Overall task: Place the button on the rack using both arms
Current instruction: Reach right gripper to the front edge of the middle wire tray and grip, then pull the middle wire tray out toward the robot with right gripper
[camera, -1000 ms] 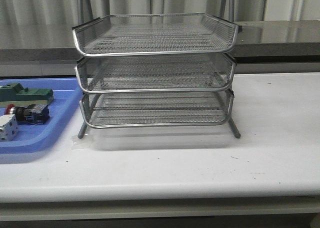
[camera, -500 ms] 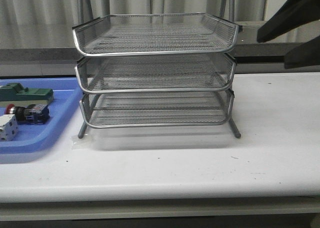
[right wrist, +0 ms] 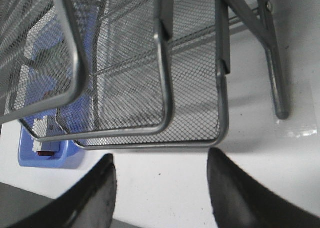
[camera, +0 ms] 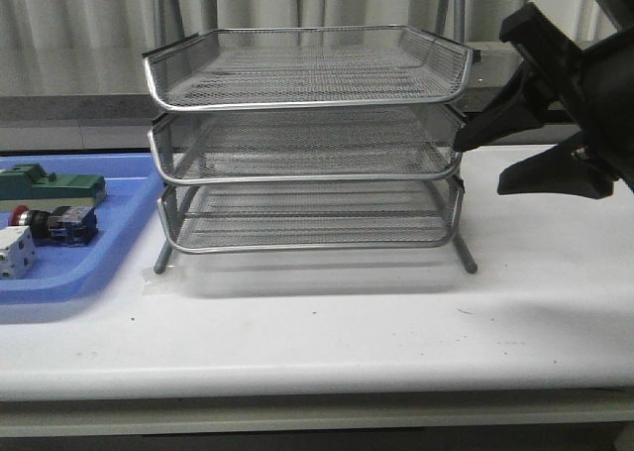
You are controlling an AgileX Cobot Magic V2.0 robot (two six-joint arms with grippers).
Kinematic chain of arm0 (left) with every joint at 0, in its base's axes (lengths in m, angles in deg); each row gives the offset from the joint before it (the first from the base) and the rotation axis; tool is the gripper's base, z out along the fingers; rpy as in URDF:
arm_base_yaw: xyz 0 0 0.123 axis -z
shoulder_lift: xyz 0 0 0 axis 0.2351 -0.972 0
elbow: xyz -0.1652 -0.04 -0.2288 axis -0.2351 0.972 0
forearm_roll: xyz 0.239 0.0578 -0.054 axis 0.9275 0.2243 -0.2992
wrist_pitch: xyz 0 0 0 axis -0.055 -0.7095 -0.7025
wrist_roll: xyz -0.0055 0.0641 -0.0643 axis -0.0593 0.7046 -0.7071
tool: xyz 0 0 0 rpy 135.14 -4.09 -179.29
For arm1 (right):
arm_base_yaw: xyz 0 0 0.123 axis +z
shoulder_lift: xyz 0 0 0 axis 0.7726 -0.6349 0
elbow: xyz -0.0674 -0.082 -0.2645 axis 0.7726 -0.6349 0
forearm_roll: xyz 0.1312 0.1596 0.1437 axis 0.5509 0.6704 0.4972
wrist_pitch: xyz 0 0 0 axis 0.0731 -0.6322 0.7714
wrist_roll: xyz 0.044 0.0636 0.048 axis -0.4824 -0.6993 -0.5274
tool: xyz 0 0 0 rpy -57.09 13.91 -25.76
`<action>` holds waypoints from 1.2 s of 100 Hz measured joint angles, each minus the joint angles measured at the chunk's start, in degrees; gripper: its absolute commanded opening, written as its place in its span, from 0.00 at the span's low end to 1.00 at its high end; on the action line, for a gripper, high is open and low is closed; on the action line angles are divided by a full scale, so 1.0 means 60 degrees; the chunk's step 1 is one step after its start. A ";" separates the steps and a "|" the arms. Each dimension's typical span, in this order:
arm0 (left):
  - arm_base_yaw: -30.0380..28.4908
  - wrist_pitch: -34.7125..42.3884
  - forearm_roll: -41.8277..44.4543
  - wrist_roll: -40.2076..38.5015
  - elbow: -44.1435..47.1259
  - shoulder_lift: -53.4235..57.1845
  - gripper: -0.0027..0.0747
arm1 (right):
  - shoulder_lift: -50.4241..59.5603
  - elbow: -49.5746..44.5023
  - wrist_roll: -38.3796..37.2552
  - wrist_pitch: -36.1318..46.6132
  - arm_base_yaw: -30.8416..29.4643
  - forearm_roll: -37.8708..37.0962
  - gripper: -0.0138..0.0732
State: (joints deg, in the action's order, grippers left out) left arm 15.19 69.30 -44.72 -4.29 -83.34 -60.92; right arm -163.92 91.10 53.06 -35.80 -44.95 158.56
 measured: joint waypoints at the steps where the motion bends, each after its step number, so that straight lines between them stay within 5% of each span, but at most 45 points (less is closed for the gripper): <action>1: 0.0000 0.0000 0.0000 0.0000 0.0000 0.0000 0.01 | -0.0036 0.0041 0.0003 -0.0015 0.0000 0.0022 0.64; 80: 0.0000 0.0000 0.0000 0.0000 0.0000 0.0000 0.01 | -0.2123 0.1589 0.0202 -0.0935 0.0000 0.0408 0.54; 120: 0.0000 0.0000 0.0000 0.0000 0.0000 0.0000 0.01 | -0.2206 0.1589 0.0199 -0.1221 0.0000 0.0522 0.09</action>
State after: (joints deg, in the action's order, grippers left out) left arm 15.19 69.30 -44.72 -4.29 -83.34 -60.92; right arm -177.16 100.64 54.26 -43.13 -44.95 161.69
